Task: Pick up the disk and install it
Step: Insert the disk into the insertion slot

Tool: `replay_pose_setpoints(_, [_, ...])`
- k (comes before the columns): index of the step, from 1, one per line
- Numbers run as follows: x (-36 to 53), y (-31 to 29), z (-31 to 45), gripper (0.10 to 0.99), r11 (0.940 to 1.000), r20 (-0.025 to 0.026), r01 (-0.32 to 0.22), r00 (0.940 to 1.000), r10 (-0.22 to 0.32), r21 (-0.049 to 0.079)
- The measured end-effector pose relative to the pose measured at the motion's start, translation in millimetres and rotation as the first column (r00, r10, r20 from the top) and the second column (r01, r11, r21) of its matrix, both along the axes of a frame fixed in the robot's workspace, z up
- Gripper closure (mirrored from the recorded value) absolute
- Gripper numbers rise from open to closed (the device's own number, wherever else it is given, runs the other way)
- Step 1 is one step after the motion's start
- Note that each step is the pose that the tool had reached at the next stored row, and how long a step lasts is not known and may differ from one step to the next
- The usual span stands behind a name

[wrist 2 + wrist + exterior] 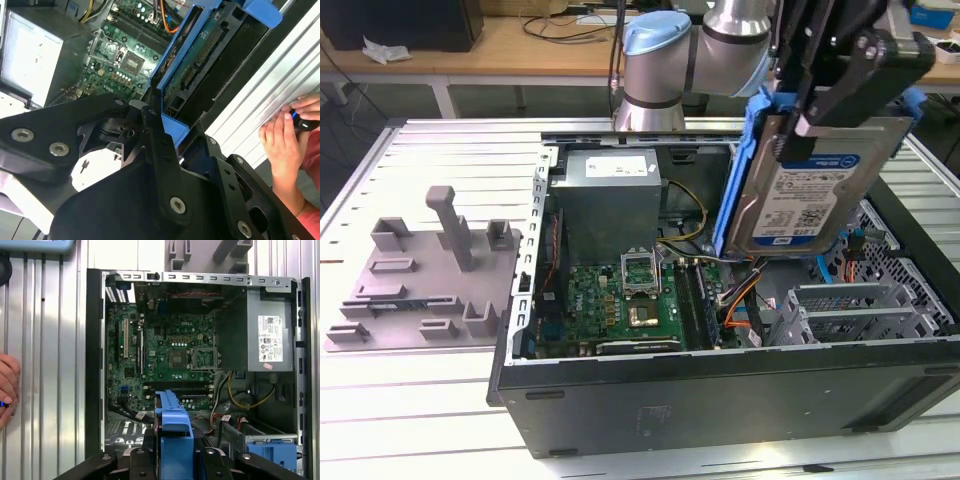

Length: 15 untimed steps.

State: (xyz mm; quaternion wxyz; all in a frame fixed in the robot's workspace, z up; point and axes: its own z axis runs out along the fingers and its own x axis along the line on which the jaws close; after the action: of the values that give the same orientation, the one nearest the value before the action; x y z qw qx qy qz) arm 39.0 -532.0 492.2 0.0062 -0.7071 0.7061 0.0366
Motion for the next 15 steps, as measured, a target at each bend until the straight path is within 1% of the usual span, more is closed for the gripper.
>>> replay_pose_setpoints(6, [21.3, -10.2, -0.8, 0.718, 1.0, 0.0001, 0.0, 1.0, 0.0, 0.0])
replay_pose_setpoints(15, [42.3, -18.0, -1.9, 0.718, 1.0, 0.0001, 0.0, 1.0, 0.0, 0.0])
